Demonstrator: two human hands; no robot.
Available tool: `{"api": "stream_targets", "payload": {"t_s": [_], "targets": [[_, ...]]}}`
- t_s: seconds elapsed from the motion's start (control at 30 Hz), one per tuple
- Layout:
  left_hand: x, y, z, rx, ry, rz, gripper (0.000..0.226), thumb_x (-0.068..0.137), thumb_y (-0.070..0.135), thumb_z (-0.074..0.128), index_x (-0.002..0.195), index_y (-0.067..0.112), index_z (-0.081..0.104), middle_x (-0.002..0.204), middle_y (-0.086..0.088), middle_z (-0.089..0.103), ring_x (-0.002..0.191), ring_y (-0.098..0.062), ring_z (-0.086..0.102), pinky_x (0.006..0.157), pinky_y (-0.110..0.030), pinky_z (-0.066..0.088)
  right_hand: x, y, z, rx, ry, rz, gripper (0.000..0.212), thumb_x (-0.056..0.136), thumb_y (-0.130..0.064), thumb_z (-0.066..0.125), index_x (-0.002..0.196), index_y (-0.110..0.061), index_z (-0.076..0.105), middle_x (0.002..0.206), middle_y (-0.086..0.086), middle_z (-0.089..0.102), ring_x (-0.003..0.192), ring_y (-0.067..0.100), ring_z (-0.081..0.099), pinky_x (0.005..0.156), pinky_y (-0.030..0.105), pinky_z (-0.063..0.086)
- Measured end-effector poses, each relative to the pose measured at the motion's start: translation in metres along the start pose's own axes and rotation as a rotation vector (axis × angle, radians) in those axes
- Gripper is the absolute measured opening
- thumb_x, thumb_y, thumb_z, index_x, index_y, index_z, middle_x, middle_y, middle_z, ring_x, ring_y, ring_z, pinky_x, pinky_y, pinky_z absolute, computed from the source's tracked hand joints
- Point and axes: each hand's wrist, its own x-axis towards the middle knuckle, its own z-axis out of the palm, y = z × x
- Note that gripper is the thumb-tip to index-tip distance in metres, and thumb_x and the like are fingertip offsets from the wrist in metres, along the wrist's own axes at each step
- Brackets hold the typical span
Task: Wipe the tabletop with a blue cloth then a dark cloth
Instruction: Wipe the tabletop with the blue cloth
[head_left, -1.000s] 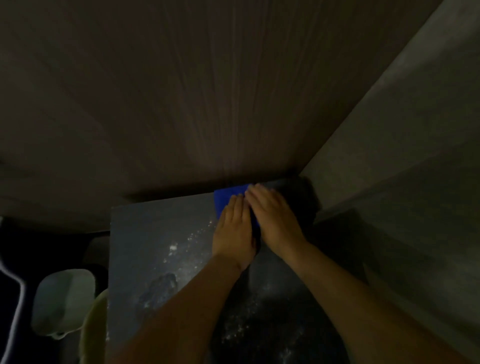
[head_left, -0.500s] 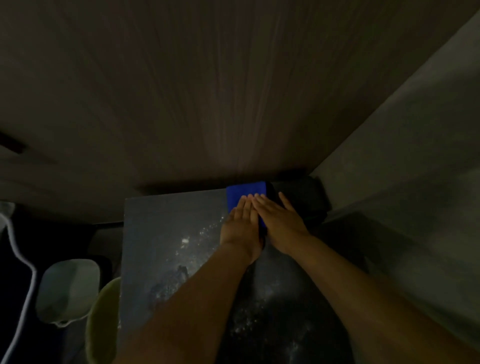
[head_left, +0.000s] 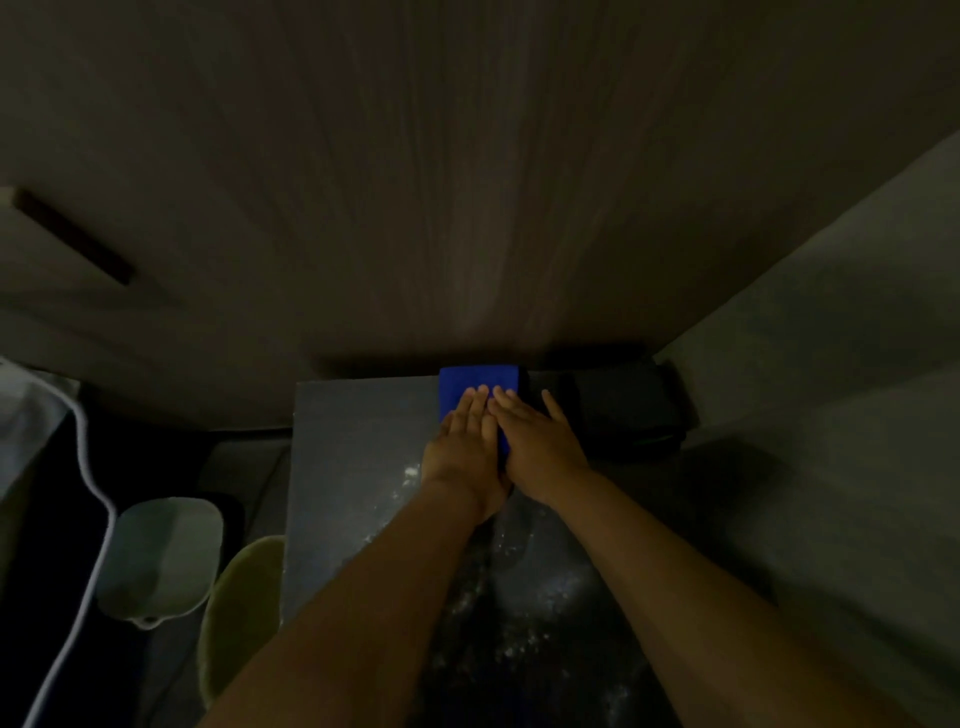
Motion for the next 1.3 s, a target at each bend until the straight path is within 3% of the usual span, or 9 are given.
{"api": "stream_targets", "payload": {"t_s": [0.33,1.03,1.3], "targets": [[-0.019,-0.052,0.001,0.041,-0.015,-0.031,0.093,0.093,0.056,0.042,0.15,0.008,-0.015,0.158,-0.009,-0.021,0.146,-0.021,-0.017,0.119,-0.034,-0.003,0.016,-0.054,0.001,0.055,-0.005,-0.06,0.064,0.1,-0.019,0.041,0.155,-0.012,0.008,0.164,0.002,0.003,0.151,0.014,0.001,0.122,0.033,0.0],[-0.045,-0.124,0.004,-0.082,0.019,-0.08,0.094,0.091,0.051,0.051,0.153,0.011,-0.006,0.161,-0.007,-0.012,0.148,-0.019,-0.01,0.12,-0.034,0.0,0.033,-0.131,-0.005,-0.005,-0.094,-0.094,0.067,0.098,-0.018,0.046,0.155,-0.015,0.01,0.163,0.003,0.003,0.151,0.017,0.001,0.123,0.04,0.001],[-0.058,-0.149,0.003,-0.1,0.013,-0.09,0.089,0.093,0.051,0.046,0.153,0.01,-0.006,0.161,-0.007,-0.01,0.148,-0.018,-0.008,0.121,-0.034,0.003,0.039,-0.157,0.001,0.05,-0.043,-0.111,0.061,0.1,-0.019,0.041,0.154,-0.012,0.014,0.163,0.004,0.009,0.151,0.018,0.006,0.123,0.039,0.003]]}}
